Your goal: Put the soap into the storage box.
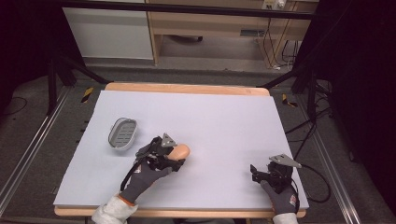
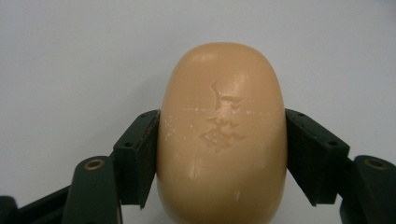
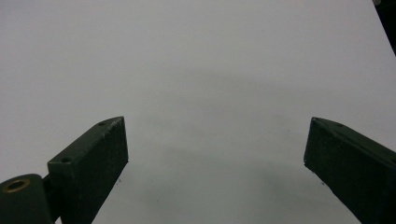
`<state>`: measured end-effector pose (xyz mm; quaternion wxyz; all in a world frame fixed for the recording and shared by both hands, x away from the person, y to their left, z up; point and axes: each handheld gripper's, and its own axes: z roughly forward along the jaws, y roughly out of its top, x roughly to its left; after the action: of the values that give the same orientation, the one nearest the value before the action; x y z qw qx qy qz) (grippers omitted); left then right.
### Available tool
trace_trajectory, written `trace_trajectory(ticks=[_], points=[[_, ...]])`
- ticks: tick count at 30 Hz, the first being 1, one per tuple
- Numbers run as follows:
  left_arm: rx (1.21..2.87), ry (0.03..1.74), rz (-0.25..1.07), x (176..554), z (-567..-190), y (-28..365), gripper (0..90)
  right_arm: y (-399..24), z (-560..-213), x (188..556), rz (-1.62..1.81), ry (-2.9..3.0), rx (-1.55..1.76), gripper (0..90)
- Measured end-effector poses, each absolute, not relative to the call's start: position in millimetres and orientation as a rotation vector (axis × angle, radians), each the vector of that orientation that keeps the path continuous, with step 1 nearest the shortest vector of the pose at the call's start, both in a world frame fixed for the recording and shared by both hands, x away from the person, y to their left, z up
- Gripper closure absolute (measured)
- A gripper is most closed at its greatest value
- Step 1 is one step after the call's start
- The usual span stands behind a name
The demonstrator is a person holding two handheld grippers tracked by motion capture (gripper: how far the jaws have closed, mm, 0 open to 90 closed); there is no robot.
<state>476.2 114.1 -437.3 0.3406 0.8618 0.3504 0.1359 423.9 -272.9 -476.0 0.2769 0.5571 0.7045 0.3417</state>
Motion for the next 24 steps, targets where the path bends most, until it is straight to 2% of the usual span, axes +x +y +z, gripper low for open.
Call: trace_trajectory(ticks=[24], points=[[2.137,1.020,0.397,462.5,-422.7,178.6,31.4,-274.1,-475.9,423.2,0.922,1.891,1.493,6.5]])
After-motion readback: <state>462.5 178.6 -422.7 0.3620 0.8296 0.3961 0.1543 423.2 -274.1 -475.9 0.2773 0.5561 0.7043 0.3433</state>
